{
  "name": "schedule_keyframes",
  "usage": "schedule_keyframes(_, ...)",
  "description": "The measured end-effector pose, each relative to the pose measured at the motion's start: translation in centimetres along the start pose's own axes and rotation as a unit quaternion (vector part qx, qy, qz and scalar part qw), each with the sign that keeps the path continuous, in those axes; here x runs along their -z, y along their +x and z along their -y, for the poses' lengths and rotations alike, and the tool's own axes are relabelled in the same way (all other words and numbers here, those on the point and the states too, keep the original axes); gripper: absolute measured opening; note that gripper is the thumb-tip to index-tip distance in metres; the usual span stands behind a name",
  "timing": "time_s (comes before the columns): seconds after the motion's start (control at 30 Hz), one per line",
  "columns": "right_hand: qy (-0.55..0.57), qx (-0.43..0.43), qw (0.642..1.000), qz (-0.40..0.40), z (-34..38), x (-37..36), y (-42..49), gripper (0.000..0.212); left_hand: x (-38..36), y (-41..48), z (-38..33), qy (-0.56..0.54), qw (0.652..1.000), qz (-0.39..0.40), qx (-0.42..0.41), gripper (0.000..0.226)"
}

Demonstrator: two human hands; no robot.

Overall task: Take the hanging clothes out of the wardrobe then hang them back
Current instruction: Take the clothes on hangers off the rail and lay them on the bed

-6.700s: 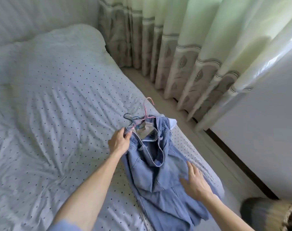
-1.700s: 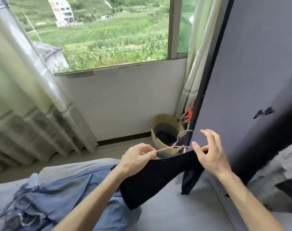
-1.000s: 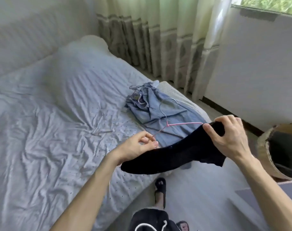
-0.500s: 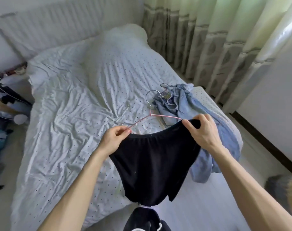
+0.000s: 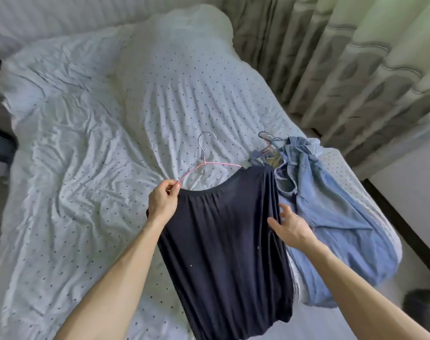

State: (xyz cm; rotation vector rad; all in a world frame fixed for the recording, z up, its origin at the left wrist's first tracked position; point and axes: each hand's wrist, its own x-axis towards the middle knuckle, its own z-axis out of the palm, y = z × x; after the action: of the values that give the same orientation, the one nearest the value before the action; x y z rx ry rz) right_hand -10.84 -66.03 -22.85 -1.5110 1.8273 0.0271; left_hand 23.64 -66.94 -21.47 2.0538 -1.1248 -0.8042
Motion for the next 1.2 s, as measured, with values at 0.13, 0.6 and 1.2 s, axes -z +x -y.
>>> schedule_keyframes(0.13, -0.088, -0.017, 0.993, 0.077, -0.6, -4.7, 2.5, 0.074, -4.6, 6.8, 3.3, 0.033, 0.999, 0.012, 0.006, 0.013)
schedule_keyframes(0.6, -0.279, 0.014, 0.940, 0.195, -5.7, -17.2, 9.3, 0.078, -16.4, 17.1, 18.0, 0.217, 0.971, 0.011, 0.097, 0.017)
schedule_keyframes(1.2, -0.057, -0.086, 0.994, 0.040, -10.3, -3.0, -5.4, 0.041, -18.8, -3.3, -3.0, 0.403, 0.807, 0.378, -0.208, 0.057)
